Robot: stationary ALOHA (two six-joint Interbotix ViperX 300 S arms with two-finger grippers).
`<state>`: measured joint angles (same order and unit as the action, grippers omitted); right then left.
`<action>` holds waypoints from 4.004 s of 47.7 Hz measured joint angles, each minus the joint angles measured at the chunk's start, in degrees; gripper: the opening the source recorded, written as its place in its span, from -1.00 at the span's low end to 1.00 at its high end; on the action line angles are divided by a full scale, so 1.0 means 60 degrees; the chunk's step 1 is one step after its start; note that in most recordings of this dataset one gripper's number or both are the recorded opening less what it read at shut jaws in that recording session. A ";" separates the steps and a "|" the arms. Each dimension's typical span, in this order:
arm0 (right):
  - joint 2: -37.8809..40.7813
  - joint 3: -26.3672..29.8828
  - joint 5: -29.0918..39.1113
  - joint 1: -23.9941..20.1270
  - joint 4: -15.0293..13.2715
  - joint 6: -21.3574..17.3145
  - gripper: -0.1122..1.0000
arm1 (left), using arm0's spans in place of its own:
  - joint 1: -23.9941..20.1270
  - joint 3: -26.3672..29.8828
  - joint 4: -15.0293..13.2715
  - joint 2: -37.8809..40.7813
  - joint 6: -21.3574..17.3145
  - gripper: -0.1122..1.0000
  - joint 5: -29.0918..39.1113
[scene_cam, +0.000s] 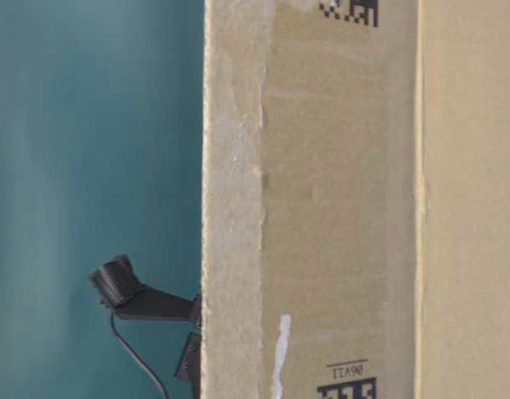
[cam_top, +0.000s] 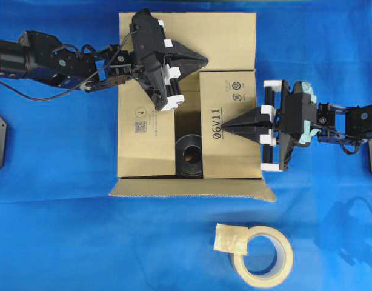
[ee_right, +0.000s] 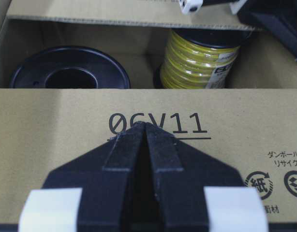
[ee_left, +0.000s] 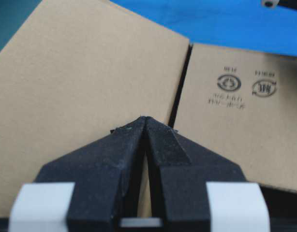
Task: Close the cardboard box.
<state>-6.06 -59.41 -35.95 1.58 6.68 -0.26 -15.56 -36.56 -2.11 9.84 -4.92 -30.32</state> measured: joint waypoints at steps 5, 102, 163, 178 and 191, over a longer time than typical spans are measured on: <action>0.0015 -0.0015 0.0000 0.0000 0.0000 0.0000 -0.80 | 0.0015 0.0000 0.0015 0.0161 0.0015 -0.80 -0.0161; -0.3281 -0.0234 0.1875 -0.3486 -0.0791 0.0190 -0.80 | 0.0264 -0.0059 0.0044 0.0322 -0.0029 -0.80 -0.0425; -0.1362 -0.0190 0.2622 0.0000 0.0176 0.0029 -0.80 | 0.0308 -0.0059 0.0059 0.0337 0.0000 -0.80 -0.0410; -0.1362 -0.0176 0.2622 0.0000 0.0190 0.0029 -0.80 | 0.0337 -0.0059 0.0029 -0.0015 0.0146 -0.80 0.0103; -0.1362 -0.0176 0.2607 0.0000 0.0190 0.0029 -0.80 | 0.0220 0.0498 0.0015 -0.1465 -0.0044 -0.80 0.2036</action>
<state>-14.24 -60.47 -20.30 1.58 7.82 -0.09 -14.24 -33.57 -2.02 1.05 -5.19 -18.11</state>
